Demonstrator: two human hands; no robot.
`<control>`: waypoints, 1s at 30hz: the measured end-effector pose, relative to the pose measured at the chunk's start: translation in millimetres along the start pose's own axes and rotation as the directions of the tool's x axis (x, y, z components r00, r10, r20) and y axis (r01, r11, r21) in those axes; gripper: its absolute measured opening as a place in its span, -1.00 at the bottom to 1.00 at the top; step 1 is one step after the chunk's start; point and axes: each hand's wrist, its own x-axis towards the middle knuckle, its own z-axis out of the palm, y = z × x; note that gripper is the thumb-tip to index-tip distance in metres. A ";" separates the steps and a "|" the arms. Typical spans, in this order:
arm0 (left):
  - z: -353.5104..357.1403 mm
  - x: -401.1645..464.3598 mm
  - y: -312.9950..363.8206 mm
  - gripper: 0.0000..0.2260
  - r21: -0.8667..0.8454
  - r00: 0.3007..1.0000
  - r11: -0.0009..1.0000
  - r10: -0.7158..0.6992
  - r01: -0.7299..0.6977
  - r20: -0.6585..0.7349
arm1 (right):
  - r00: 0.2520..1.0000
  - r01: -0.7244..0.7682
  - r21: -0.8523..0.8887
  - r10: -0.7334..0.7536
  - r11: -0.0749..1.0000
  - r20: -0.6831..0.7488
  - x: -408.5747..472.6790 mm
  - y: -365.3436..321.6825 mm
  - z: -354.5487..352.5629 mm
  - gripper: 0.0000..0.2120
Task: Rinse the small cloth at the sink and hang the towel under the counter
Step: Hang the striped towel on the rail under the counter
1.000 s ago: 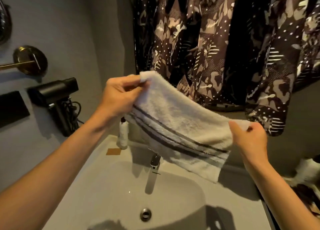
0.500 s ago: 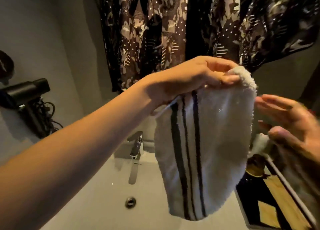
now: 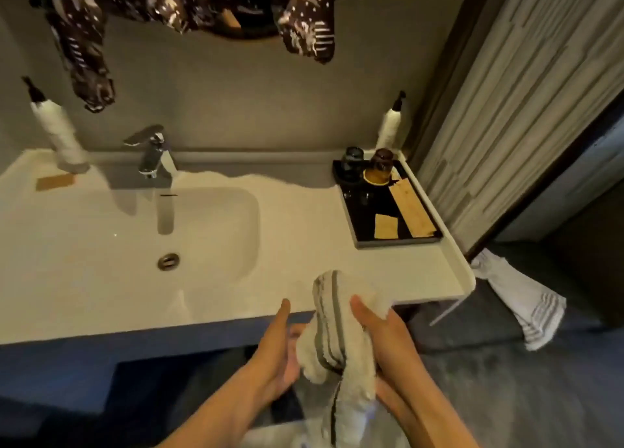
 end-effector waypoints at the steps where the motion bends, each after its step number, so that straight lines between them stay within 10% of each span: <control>1: 6.5 6.4 -31.6 -0.33 -0.069 0.998 0.996 -0.045 0.049 0.049 | 0.998 -0.064 0.006 0.064 0.998 -0.005 2.7 22.2 -11.9 -0.72; 11: 47.9 103.9 -172.7 -0.35 -0.057 0.936 0.939 -0.331 0.340 0.123 | 0.928 -0.276 0.297 0.334 0.914 -0.165 67.5 166.0 -143.5 -0.64; 15: 74.4 171.5 -191.9 -0.55 0.340 0.998 0.940 0.010 0.015 -0.070 | 0.938 -0.260 0.295 0.313 0.920 -0.151 122.9 193.9 -191.6 -0.66; 21: 88.7 220.3 -177.3 -0.88 0.633 0.848 0.696 0.518 -0.338 -0.116 | 0.990 -0.129 -0.098 0.122 0.987 -0.075 187.8 191.6 -238.0 -0.68; 30: 99.2 249.5 -170.1 -0.86 0.609 0.860 0.695 0.508 -0.384 -0.038 | 0.994 0.102 -0.001 -0.102 0.995 -0.028 225.0 210.4 -256.7 -0.50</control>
